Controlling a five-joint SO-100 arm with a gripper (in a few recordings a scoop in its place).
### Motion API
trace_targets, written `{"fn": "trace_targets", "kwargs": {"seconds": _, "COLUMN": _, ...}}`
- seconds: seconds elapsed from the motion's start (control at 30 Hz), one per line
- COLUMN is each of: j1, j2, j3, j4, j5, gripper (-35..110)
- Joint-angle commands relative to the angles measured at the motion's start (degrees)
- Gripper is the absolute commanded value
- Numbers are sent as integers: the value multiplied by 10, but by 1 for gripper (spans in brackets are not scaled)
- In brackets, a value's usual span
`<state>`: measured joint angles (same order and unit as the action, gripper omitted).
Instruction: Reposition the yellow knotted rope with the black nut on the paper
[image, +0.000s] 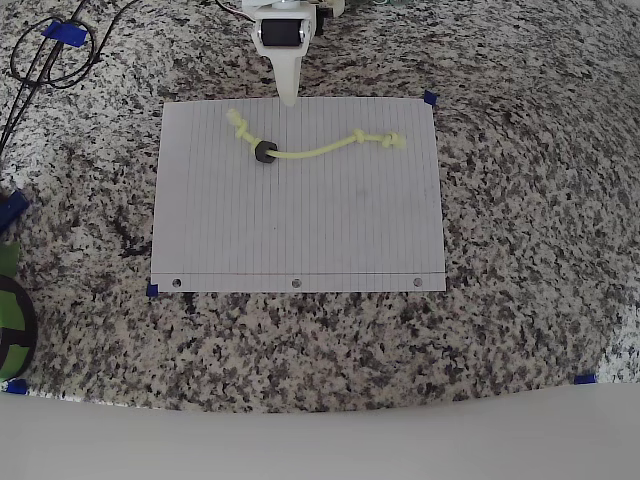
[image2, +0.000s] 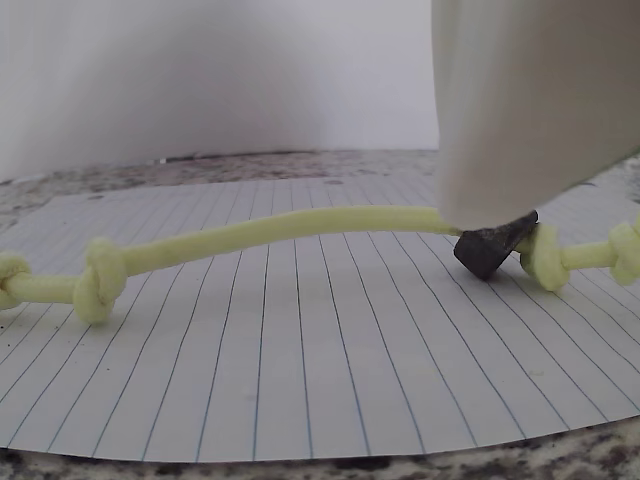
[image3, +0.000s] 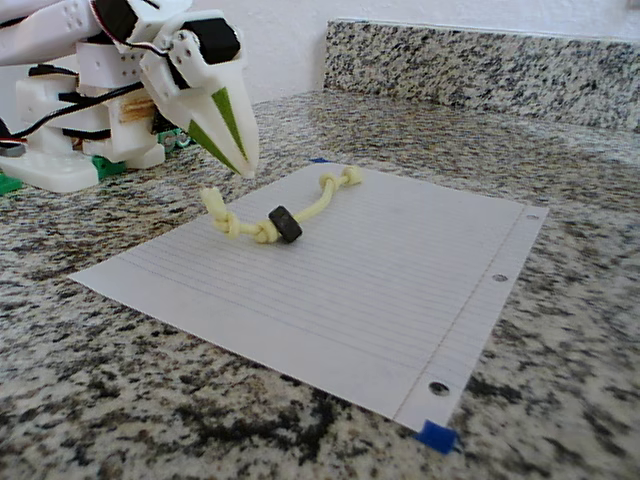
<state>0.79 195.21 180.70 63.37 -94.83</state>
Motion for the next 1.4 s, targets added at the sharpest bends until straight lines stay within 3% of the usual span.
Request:
{"fn": "trace_targets", "kwargs": {"seconds": 0.0, "j1": -5, "j2": 2, "j3": 13, "j4": 0, "j5": 3, "gripper": 0}}
{"fn": "trace_targets", "kwargs": {"seconds": 0.23, "j1": -3, "j2": 2, "j3": 15, "j4": -6, "j5": -3, "gripper": 10}}
{"fn": "trace_targets", "kwargs": {"seconds": 1.37, "j1": -4, "j2": 2, "j3": 15, "j4": -6, "j5": -3, "gripper": 10}}
